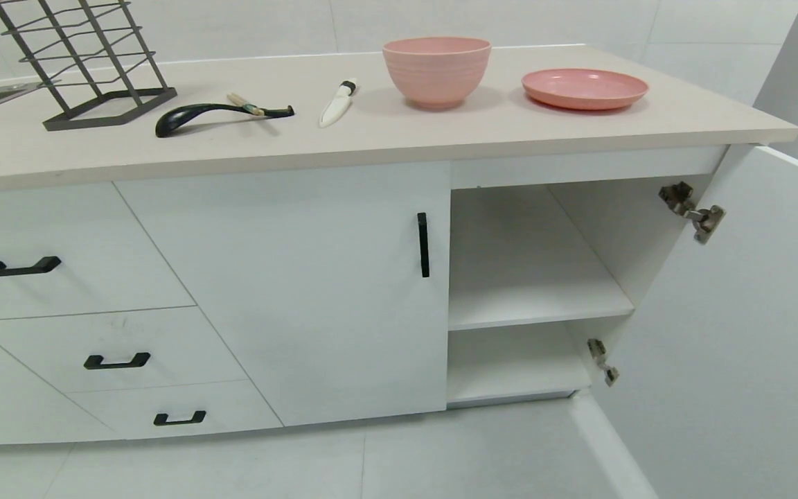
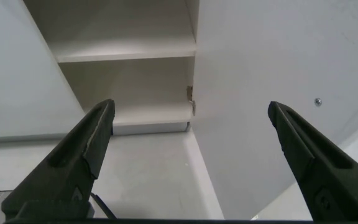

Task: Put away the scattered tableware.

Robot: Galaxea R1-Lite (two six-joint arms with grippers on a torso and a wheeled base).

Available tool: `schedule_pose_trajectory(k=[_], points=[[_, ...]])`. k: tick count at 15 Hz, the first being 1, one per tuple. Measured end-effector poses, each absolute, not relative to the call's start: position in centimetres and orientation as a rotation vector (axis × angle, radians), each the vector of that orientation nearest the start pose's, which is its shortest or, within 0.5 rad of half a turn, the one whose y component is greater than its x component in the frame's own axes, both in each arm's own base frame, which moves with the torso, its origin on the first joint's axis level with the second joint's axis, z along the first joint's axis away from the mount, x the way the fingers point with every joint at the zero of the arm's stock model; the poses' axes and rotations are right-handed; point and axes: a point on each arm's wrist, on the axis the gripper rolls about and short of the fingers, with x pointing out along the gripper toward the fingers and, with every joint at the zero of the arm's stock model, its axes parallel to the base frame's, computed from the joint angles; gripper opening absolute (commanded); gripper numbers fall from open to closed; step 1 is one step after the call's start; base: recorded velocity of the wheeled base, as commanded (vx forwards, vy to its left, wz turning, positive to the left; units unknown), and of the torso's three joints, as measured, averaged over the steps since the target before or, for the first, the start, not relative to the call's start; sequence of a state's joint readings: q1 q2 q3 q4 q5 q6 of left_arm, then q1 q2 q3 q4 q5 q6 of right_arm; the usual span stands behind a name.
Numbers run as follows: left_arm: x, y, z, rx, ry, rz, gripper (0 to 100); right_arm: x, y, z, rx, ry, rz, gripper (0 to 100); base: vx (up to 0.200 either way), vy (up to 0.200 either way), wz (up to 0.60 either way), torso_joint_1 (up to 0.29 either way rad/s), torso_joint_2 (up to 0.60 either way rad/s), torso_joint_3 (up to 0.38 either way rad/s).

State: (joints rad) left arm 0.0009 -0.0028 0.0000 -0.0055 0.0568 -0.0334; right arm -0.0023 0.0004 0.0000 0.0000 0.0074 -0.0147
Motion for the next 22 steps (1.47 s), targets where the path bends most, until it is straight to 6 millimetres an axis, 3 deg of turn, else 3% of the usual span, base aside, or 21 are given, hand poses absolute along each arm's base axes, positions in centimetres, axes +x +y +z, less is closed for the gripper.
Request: schedule_pose_trajectory(k=[16, 22], points=[[-2.30, 0.13, 7.58, -0.041, -0.007, 0.058, 100, -2.28, 0.03, 7.55, -0.015, 0.000, 0.004, 100, 0.013, 0.038, 0.00, 0.000, 0.00, 0.001], [-2.30, 0.13, 7.61, -0.041, -0.009, 0.059, 100, -2.28, 0.02, 7.55, -0.014, 0.000, 0.005, 100, 0.167, -0.067, 0.00, 0.001, 0.00, 0.003]])
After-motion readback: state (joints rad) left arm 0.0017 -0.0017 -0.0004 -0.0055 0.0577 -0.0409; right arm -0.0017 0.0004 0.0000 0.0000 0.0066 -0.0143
